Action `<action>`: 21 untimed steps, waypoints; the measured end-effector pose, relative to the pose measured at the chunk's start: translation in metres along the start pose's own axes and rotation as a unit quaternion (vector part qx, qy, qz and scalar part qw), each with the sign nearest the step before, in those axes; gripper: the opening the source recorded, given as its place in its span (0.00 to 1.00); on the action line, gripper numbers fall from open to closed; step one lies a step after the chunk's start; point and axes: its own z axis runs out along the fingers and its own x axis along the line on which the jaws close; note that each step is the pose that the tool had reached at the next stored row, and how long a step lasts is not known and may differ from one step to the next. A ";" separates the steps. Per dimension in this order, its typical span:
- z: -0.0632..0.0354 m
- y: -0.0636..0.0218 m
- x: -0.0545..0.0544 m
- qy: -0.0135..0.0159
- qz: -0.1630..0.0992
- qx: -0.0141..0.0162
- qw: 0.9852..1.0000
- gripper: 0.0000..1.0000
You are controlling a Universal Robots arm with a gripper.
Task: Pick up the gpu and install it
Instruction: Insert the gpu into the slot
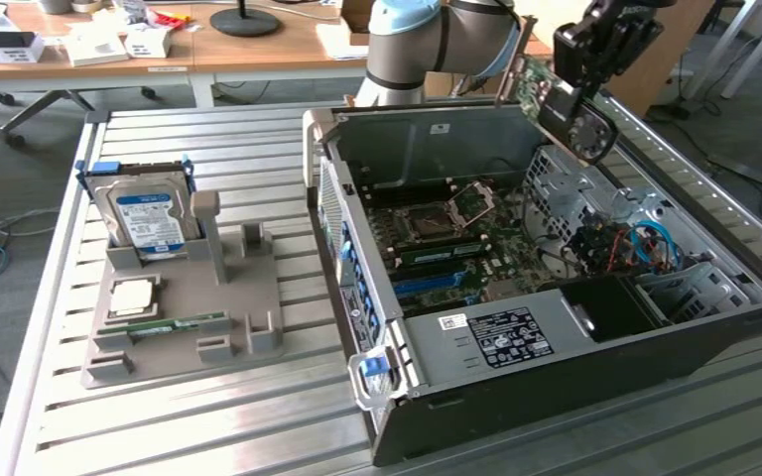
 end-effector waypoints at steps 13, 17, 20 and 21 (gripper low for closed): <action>0.0004 0.0000 0.000 0.009 -0.118 0.000 0.993 0.26; 0.0005 0.0000 0.000 0.012 -0.154 0.000 0.988 0.26; 0.0006 0.0000 0.000 0.014 -0.181 0.000 0.983 0.26; 0.0007 0.0000 0.000 0.015 -0.190 0.000 0.982 0.26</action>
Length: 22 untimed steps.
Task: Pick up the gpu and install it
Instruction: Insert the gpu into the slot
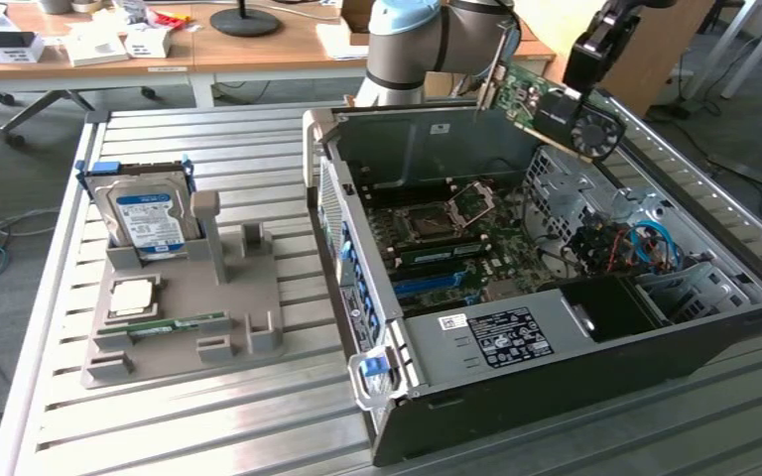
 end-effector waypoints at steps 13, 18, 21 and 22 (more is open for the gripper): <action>0.0006 0.0000 0.000 0.009 -0.118 0.000 0.993 0.26; 0.0008 -0.0001 0.000 0.012 -0.163 0.000 0.987 0.26; 0.0009 -0.0001 0.000 0.014 -0.190 -0.001 0.982 0.26; 0.0010 -0.0001 0.000 0.014 -0.198 -0.001 0.980 0.26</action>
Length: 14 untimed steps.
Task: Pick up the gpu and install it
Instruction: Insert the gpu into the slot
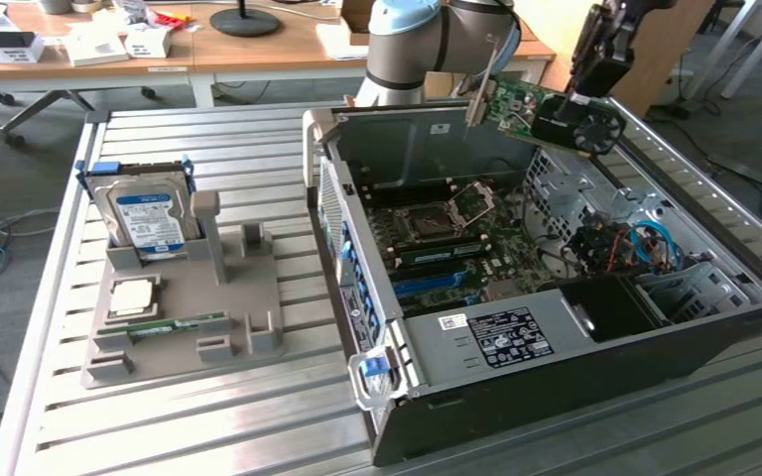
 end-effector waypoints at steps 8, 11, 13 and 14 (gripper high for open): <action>0.0004 0.0000 0.000 0.005 -0.072 0.000 0.997 0.26; 0.0005 0.0000 0.000 0.007 -0.100 -0.001 0.995 0.26; 0.0006 0.0000 0.000 0.008 -0.118 -0.001 0.993 0.26; 0.0007 0.0000 0.000 0.008 -0.127 -0.001 0.992 0.26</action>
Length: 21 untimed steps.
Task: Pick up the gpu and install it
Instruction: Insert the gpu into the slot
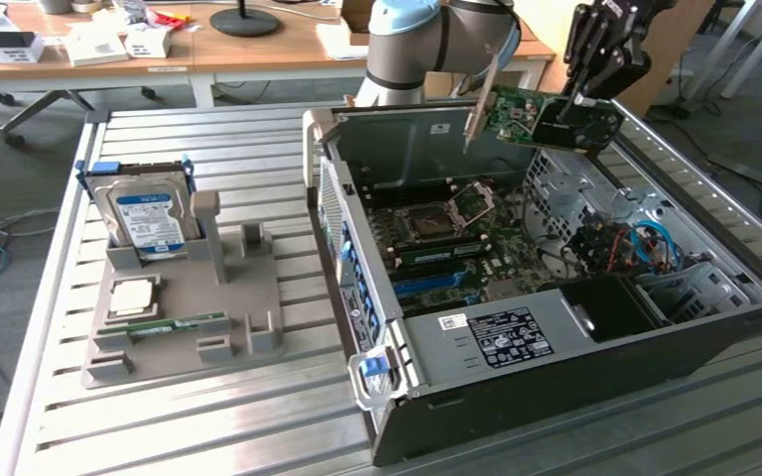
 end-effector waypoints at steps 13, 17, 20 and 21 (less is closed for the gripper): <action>0.0005 0.0000 0.000 0.007 -0.117 -0.001 0.993 0.26; 0.0004 0.0000 0.000 0.007 -0.125 -0.001 0.992 0.26; 0.0005 0.0000 0.000 0.007 -0.125 -0.001 0.992 0.26; 0.0005 0.0000 0.000 0.007 -0.125 -0.001 0.992 0.26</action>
